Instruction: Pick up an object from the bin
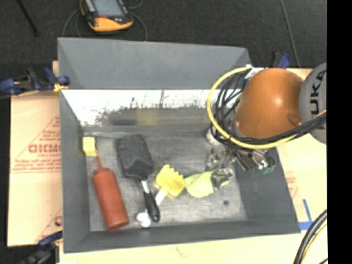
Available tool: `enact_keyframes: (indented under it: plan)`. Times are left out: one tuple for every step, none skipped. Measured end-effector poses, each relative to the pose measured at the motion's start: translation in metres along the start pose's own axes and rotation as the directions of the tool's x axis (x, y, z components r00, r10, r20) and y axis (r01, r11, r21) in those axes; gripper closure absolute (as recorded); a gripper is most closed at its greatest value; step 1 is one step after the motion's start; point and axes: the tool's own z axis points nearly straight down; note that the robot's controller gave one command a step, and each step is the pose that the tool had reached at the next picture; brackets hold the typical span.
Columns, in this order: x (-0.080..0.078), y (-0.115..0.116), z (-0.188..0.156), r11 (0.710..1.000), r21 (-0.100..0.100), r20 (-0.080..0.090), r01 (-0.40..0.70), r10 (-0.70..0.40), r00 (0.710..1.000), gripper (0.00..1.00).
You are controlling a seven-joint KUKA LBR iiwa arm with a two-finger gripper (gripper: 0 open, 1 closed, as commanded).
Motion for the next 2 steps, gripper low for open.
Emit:
enact_keyframes:
  plan:
    - [0.000, 0.000, 0.000, 1.000, 0.000, 0.000, 0.000, 0.000, 1.000, 1.00]
    - [0.000, 0.005, -0.044, 1.000, 0.000, 0.000, -0.029, 0.029, 1.000, 1.00]
